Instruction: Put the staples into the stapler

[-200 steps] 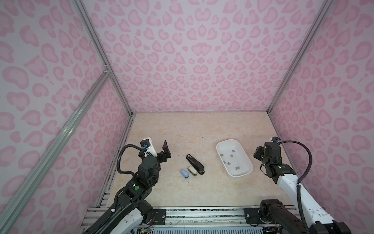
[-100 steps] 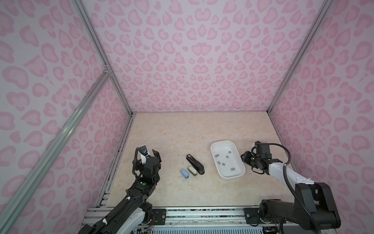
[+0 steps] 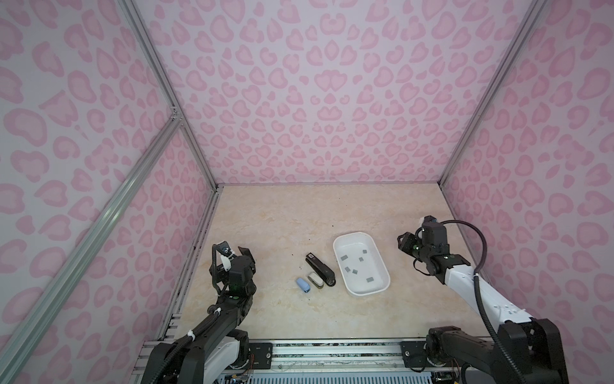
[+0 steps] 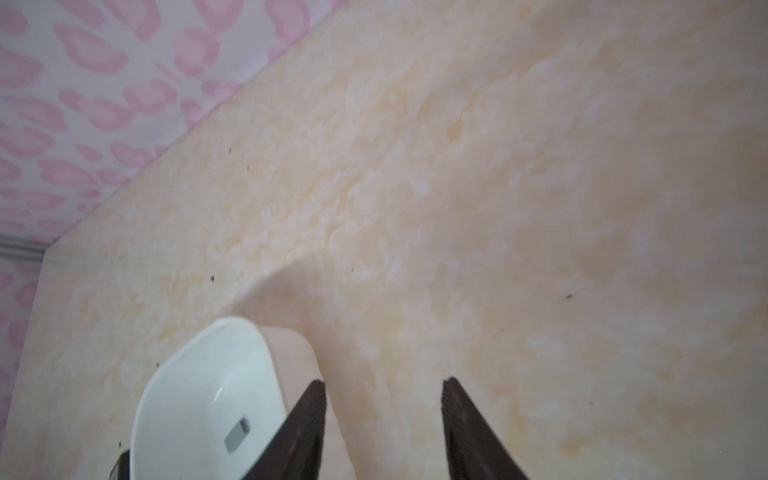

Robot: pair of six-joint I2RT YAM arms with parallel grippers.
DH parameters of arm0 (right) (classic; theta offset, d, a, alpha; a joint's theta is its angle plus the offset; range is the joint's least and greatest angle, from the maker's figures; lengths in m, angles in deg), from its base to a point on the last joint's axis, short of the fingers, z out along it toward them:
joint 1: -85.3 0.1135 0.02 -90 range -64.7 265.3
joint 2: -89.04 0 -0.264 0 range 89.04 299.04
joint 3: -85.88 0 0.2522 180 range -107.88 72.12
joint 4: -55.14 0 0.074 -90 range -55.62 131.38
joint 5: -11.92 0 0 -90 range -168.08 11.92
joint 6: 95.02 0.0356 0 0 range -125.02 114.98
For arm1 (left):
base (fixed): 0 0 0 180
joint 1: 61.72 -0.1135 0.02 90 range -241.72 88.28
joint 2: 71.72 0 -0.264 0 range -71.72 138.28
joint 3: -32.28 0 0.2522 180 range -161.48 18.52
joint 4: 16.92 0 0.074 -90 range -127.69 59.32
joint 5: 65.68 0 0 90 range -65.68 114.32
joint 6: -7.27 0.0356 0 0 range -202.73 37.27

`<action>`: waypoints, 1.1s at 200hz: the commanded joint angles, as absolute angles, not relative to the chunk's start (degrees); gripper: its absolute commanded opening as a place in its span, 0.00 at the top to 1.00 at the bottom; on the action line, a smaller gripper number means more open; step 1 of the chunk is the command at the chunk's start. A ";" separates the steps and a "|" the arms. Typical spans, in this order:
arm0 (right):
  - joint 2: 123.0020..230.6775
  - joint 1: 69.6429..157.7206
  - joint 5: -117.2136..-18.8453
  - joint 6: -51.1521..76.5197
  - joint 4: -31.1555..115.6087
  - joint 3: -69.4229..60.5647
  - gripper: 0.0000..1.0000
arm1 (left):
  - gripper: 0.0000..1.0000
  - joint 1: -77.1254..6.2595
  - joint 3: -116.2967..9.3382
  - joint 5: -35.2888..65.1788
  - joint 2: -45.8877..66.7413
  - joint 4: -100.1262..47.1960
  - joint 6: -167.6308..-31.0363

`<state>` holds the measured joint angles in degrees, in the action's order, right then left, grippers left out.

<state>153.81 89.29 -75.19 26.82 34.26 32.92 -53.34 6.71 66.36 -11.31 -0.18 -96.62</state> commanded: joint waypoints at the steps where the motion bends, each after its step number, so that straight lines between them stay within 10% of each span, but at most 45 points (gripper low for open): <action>1: 152.14 88.75 -91.05 17.62 37.47 33.16 0.13 | 0.04 -54.35 4.43 66.15 -7.13 7.15 -95.13; 69: 168.17 92.88 -103.14 -3.06 85.49 51.13 0.08 | 0.02 -59.87 4.22 45.57 7.70 29.60 -89.40; 106: 179.06 83.96 -81.19 -1.40 106.24 55.76 0.02 | 0.01 -60.11 0.40 38.39 12.33 26.15 -86.42; 220: 177.10 85.64 -81.51 -4.38 95.63 52.08 0.01 | 0.02 -60.93 0.41 37.42 12.51 26.44 -87.06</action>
